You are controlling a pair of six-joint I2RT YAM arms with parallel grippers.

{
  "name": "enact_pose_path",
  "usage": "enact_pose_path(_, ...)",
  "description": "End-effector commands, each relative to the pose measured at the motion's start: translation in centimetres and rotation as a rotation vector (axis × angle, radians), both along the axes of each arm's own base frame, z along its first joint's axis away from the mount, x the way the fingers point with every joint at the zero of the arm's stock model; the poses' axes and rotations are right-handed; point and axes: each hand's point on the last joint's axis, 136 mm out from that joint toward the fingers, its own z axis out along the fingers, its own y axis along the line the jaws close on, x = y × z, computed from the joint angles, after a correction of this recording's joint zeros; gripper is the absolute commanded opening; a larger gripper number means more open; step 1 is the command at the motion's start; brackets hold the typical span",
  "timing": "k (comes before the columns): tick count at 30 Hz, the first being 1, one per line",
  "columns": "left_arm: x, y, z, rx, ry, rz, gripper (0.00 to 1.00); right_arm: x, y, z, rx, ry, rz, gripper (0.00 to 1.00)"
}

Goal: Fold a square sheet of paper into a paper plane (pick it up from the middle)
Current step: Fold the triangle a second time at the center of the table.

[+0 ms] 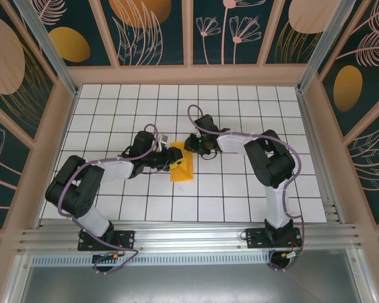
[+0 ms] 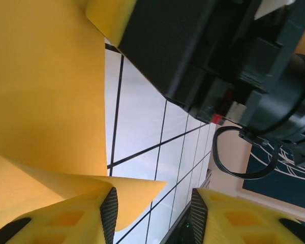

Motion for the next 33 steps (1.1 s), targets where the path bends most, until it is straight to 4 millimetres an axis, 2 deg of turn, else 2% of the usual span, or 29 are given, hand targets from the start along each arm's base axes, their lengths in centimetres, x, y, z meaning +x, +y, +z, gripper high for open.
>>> enact_pose_path(1,0.9,-0.5,0.1,0.002,-0.054,-0.011,0.44,-1.6,-0.6,-0.2,0.028,0.056,0.017,0.31)
enact_pose_path(6,1.0,-0.4,-1.2,0.028,-0.045,-0.009,0.33,-1.3,0.3,4.2,0.145,-0.022,0.076,0.32)
enact_pose_path(7,0.9,-0.3,-2.1,0.043,-0.027,-0.008,0.32,-1.4,0.5,5.1,0.164,-0.039,0.091,0.32)
enact_pose_path(11,0.9,0.0,-3.1,0.072,-0.017,-0.003,0.26,-2.1,0.3,7.0,0.187,-0.075,0.122,0.33)
enact_pose_path(17,0.8,0.3,-3.4,0.091,-0.017,0.005,0.19,-5.5,-1.6,6.1,0.174,-0.026,0.129,0.35)
enact_pose_path(23,0.6,0.6,-3.6,0.101,-0.014,0.008,0.12,-8.2,-1.1,5.2,0.211,0.022,0.181,0.34)
enact_pose_path(33,0.4,0.7,-3.8,0.1,-0.007,0.019,0.08,-8.8,0.9,4.3,0.253,0.047,0.226,0.34)
